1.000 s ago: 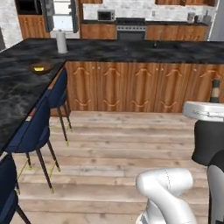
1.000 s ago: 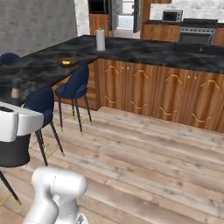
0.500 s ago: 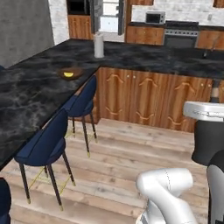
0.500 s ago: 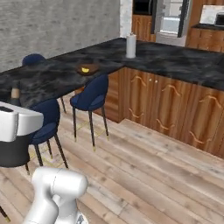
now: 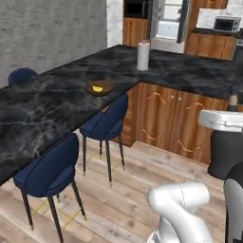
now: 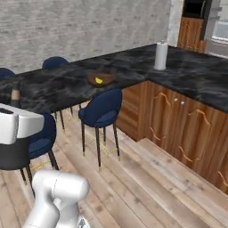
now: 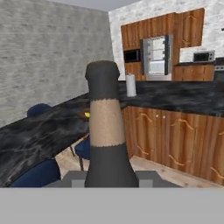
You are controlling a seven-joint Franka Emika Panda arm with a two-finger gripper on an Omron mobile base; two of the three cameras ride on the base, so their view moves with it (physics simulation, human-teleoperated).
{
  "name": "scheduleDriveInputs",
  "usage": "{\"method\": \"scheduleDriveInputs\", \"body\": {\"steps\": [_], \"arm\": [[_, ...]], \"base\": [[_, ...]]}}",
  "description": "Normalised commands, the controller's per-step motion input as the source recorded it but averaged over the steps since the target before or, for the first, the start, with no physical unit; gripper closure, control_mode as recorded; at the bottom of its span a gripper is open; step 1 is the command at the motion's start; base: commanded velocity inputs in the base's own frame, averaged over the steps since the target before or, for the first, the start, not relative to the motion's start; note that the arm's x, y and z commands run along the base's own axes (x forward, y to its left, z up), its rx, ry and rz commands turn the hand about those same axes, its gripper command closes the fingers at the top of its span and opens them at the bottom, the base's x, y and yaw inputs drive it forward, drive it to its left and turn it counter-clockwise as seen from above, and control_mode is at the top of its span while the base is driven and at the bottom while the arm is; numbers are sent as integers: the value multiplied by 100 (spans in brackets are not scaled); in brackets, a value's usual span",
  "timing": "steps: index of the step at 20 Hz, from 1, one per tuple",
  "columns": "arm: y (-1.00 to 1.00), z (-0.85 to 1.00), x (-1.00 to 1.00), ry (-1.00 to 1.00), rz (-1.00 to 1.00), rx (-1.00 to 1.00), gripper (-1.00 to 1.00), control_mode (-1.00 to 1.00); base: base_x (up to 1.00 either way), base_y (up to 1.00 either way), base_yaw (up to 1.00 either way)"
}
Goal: There is a bowl on the dining counter. Grab a lemon wedge from the fridge and place it in the bowl. Then get the liquor bottle and glass cup from the cabinet and place them next to the bowl.
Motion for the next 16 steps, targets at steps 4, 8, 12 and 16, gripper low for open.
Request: {"method": "scheduleDriveInputs", "body": {"steps": [4,8,12,16], "arm": [[0,0,0,0,0,0,100,100],[0,0,0,0,0,0,100,100],[0,0,0,0,0,0,100,100],[0,0,0,0,0,0,100,100]], "base": [[100,-61,45],[96,-59,46],[93,-61,46],[96,-55,47]]}}
